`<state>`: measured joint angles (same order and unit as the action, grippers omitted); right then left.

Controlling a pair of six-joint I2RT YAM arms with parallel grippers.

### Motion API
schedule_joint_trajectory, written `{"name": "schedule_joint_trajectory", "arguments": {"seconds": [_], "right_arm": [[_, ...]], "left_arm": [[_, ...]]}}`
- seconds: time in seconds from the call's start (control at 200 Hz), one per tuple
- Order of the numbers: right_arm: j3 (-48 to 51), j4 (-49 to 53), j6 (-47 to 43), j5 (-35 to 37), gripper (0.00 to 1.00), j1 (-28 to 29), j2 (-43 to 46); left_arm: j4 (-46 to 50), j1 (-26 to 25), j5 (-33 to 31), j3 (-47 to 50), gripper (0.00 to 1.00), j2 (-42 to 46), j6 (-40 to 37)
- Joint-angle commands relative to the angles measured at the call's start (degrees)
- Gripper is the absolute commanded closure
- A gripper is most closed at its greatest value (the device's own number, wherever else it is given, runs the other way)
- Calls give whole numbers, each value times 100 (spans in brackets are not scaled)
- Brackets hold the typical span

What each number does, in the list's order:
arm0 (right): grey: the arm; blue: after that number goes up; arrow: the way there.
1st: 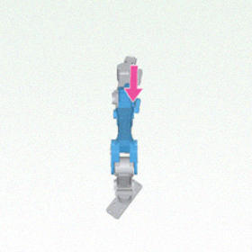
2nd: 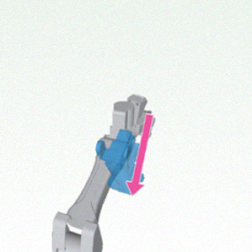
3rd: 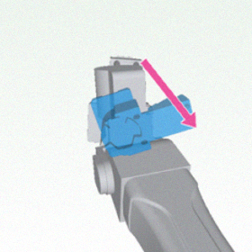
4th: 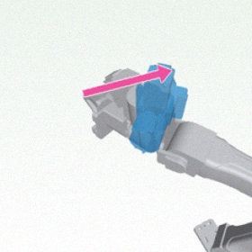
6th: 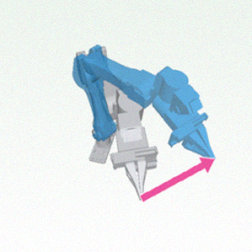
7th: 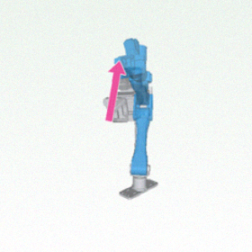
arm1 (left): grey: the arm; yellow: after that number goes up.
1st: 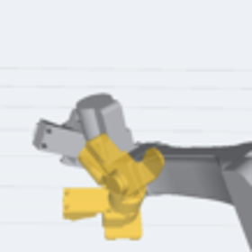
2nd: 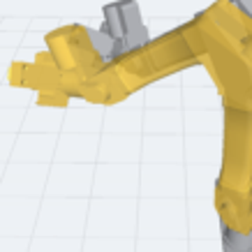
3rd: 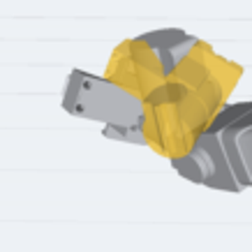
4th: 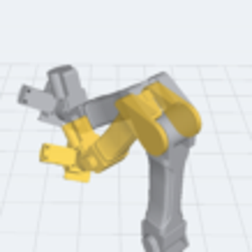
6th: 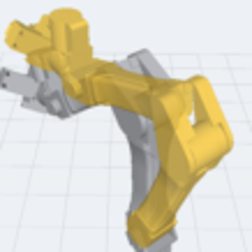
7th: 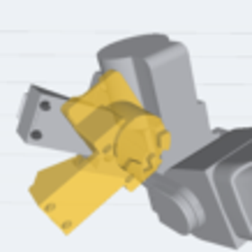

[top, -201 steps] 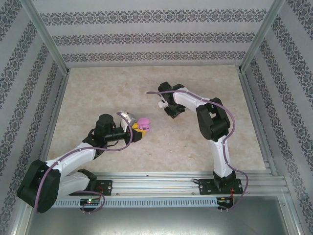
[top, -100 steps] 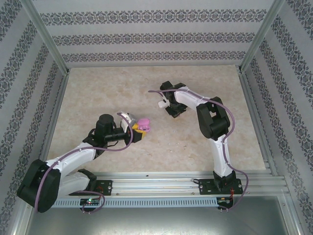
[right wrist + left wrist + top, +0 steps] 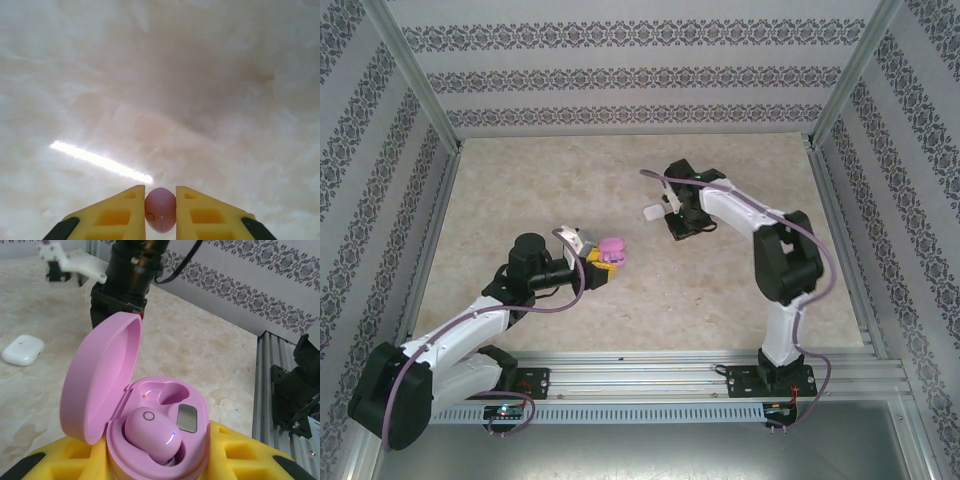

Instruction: Insert the wireless bluetooth earbuds into the charging case

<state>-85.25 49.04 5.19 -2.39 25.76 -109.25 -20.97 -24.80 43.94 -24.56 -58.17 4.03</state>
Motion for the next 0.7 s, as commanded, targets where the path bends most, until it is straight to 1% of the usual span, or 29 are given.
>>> {"name": "schedule_joint_trajectory", "arguments": {"seconds": [0.0,0.14,0.28,0.38,0.53,0.694], "right_arm": [[557,-321,615,-638,83,106,887],[1244,-578,1093,-1020,83,422,2000],[1643,-803,1705,-1103,83,1035,3085],[1731,-1030,2127,-1028,82,1512,3659],[1709,-1286,2515,-884,82,2109,4074],[1726,-1575,2756,-927,81,2458,4090]], "left_arm": [[-54,-64,241,12,77,259,141],[-122,-76,371,67,77,396,335],[-74,-133,449,-49,77,491,475],[-132,-232,418,-20,77,521,526],[-276,-440,407,-10,77,424,641],[-286,-570,431,-149,78,319,662]]}}
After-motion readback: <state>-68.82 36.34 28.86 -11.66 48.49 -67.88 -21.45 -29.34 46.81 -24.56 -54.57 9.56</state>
